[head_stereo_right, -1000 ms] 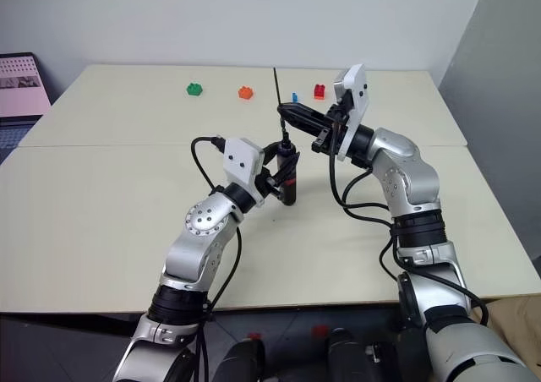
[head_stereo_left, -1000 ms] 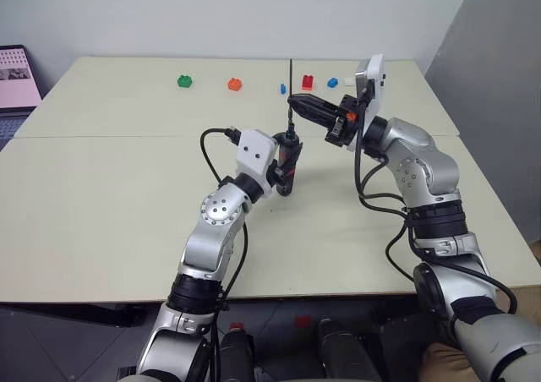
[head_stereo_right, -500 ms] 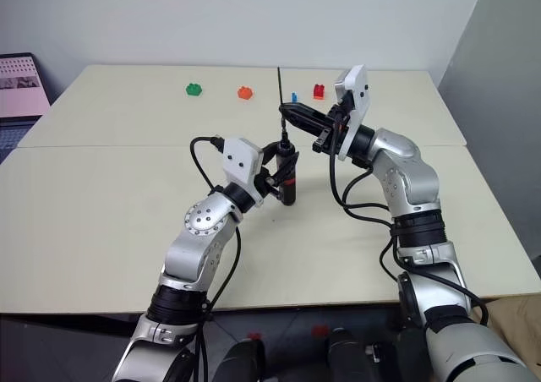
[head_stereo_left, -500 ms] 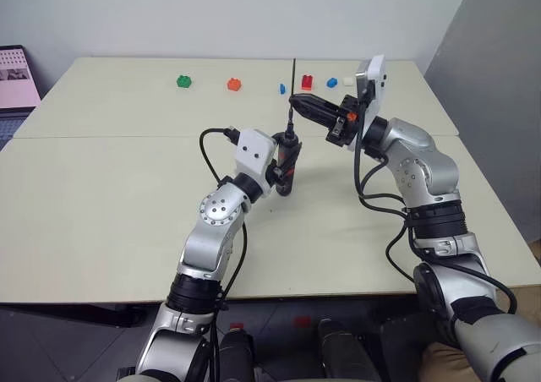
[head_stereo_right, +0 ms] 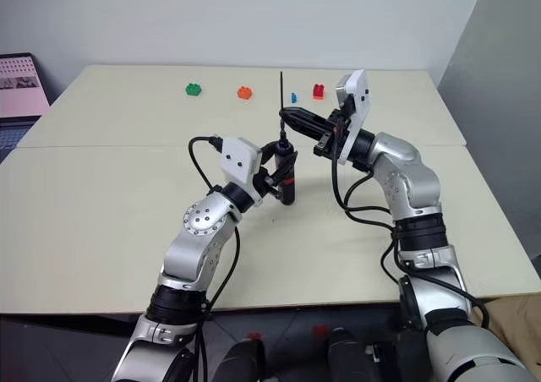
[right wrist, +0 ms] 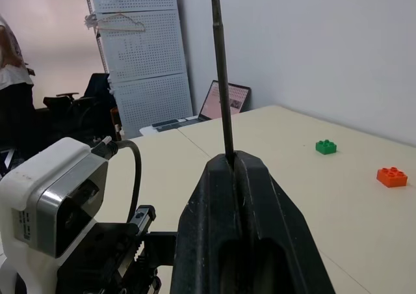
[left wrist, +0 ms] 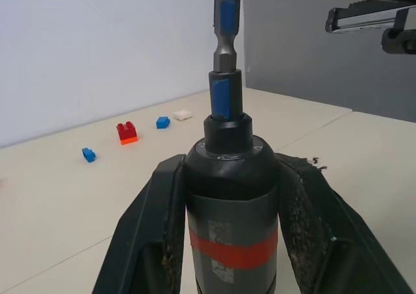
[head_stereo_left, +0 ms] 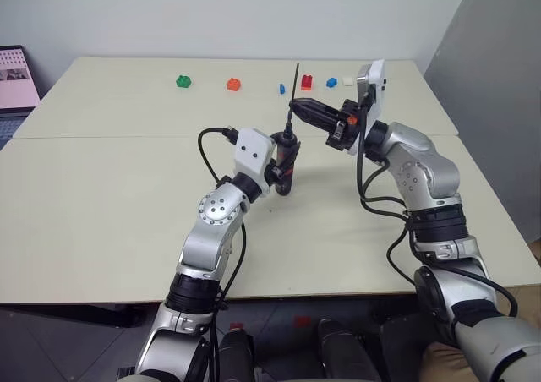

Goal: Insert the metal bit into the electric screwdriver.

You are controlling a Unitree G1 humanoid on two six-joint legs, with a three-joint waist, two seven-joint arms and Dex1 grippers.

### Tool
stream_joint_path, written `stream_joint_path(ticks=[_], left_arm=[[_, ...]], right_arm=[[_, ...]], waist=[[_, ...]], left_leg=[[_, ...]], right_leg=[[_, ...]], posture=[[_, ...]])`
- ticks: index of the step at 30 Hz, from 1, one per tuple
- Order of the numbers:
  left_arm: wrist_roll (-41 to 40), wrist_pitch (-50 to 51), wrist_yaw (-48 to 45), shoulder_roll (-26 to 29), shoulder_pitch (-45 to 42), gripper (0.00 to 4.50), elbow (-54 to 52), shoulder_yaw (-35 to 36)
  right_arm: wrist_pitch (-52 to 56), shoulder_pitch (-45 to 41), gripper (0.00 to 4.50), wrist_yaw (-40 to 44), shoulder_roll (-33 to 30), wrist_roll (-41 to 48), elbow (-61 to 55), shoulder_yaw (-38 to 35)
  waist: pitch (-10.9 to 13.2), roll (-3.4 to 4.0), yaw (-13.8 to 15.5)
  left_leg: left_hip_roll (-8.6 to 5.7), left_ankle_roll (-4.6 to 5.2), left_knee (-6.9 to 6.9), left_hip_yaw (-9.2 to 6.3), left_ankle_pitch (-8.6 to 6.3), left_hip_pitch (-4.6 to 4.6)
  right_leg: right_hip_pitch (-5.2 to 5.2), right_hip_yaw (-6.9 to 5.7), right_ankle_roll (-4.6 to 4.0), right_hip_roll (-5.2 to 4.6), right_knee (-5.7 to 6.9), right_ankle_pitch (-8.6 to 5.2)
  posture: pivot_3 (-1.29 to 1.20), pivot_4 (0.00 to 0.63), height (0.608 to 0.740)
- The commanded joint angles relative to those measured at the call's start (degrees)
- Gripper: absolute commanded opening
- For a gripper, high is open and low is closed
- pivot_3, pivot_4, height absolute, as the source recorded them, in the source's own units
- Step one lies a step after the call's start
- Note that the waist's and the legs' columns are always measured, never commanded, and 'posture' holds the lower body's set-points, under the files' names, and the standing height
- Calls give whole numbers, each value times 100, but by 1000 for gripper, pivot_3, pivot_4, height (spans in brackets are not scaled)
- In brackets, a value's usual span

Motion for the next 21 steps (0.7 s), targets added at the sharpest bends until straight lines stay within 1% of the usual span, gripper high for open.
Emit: stream_joint_path(ticks=[1,8,15,21], left_arm=[[-4,-51,33,48,-133,1644,-124,128],[31,-92,-2,53,-119,1644,-151,60],[30,-90,-8,67,-95,1644,-161,71],[31,-88,-1,77,-80,1644,-170,80]], right_arm=[[56,-28,0,11,-23,109,-301,-59],[1,-63,0,-127,8,-61,-316,28],[-94,-204,0,-302,81,-21,-246,-105],[-116,-223,0,-313,11,-50,-181,-103]], waist=[[0,0,0],[0,0,0],[0,0,-1],[0,0,-1]], left_leg=[[0,0,0,0,0,0],[0,0,-1,0,0,0],[0,0,-1,0,0,0],[0,0,-1,0,0,0]], right_leg=[[0,0,0,0,0,0],[0,0,0,0,-1,0],[0,0,0,0,-1,0],[-1,0,0,0,-1,0]], posture=[[0,150,740],[0,150,740],[0,150,740],[0,150,740]])
